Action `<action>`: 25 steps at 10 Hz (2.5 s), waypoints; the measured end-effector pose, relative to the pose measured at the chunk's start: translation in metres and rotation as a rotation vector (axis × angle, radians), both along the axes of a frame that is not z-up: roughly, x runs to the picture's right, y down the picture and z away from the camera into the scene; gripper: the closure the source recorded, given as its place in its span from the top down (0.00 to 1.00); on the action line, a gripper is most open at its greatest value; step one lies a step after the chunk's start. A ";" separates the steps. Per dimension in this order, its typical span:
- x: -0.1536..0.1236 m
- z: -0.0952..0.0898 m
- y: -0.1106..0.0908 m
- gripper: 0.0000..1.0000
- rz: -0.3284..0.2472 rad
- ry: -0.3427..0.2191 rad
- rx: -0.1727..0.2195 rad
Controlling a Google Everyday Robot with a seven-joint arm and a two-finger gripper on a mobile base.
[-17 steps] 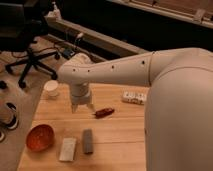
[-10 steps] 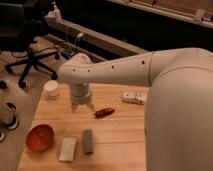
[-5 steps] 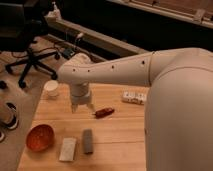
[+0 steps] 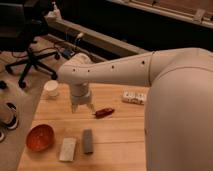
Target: Place the white sponge in the ceramic bowl
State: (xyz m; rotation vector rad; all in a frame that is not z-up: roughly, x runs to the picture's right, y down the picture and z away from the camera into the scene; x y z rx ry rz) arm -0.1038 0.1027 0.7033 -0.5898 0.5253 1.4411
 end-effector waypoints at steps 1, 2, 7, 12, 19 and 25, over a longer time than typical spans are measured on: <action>0.000 0.000 0.000 0.65 0.000 0.000 0.000; 0.000 0.000 0.000 0.65 0.000 0.000 0.000; -0.015 -0.012 0.013 0.65 0.013 -0.010 0.026; -0.050 -0.026 0.075 0.65 -0.027 -0.095 0.007; -0.082 -0.001 0.142 0.65 -0.086 -0.186 0.003; -0.083 0.013 0.160 0.65 -0.081 -0.148 0.029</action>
